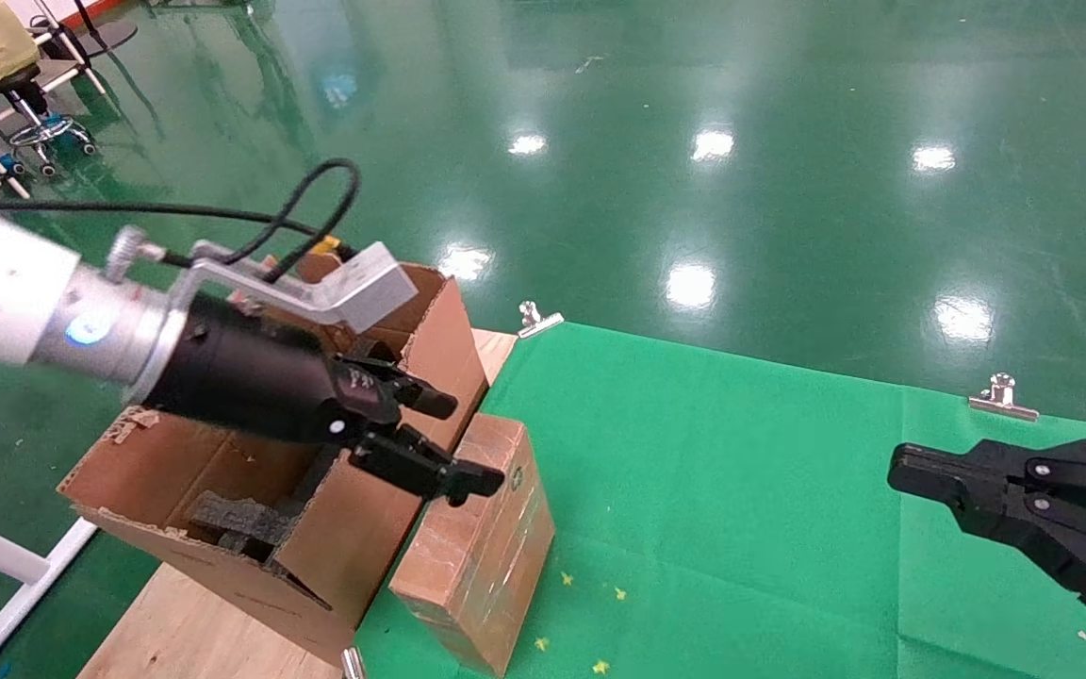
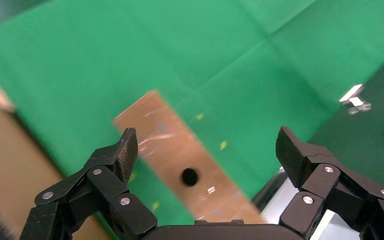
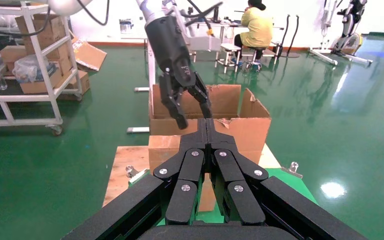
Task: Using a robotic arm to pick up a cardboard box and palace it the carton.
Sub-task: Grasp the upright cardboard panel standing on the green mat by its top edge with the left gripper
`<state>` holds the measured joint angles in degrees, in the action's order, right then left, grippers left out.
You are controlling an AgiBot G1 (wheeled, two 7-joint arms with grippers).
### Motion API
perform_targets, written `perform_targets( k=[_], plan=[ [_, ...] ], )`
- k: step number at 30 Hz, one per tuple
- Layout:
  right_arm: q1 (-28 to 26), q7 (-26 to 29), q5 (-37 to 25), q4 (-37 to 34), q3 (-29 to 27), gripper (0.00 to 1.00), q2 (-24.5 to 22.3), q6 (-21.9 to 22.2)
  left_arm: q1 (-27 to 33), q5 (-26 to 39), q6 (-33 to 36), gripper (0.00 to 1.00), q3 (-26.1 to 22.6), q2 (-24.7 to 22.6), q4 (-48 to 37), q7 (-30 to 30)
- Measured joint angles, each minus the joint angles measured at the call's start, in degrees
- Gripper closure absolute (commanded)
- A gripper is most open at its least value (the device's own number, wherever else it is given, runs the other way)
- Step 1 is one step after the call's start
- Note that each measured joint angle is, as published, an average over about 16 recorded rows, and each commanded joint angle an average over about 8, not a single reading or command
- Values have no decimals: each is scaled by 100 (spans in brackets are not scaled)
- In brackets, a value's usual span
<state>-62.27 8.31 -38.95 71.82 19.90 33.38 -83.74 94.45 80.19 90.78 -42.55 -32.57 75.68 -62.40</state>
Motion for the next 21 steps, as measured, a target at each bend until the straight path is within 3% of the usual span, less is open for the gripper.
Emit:
perform_targets(
  k=[12, 20, 21],
  plan=[
    [0, 0, 0, 0, 1, 100, 0, 0, 1209, 216, 13, 0, -1906, -392, -49, -1145],
    [0, 0, 1, 0, 1, 100, 0, 0, 1444, 101, -112, 0, -2575, -501, -33, -1508],
    [0, 0, 1, 0, 1, 94, 0, 0, 1449, 95, -132, 0, -2623, -513, -28, -1543]
  ],
)
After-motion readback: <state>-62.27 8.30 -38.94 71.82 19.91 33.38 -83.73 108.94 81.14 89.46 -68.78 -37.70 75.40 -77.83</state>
